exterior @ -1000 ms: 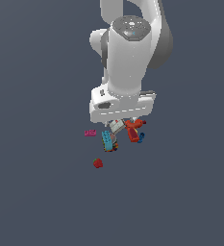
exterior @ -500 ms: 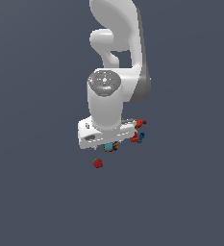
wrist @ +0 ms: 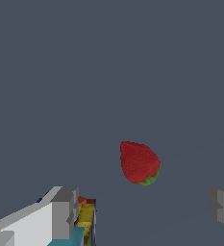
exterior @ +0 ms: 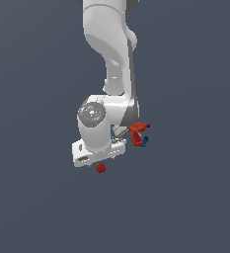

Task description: Pick up a designated object from a clutter of objects.

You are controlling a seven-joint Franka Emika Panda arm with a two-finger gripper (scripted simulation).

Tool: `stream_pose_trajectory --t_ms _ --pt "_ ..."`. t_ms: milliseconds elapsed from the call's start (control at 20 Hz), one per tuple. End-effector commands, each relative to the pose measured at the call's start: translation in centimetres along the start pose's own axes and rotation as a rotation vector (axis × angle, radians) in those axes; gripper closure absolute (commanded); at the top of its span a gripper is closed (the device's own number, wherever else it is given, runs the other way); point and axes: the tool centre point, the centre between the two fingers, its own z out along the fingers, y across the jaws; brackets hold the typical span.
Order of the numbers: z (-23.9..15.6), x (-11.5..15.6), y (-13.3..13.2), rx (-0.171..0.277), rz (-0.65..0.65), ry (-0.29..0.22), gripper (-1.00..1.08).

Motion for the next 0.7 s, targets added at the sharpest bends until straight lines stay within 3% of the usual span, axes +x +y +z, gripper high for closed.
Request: stream_pose_trajectory --t_ms 0,650 --pt "1.1 0.0 0.6 -0.001 -0.009 0.004 -0.92" --pt "3.2 -0.1 1.1 -0.002 -0.014 0.005 -0.92"
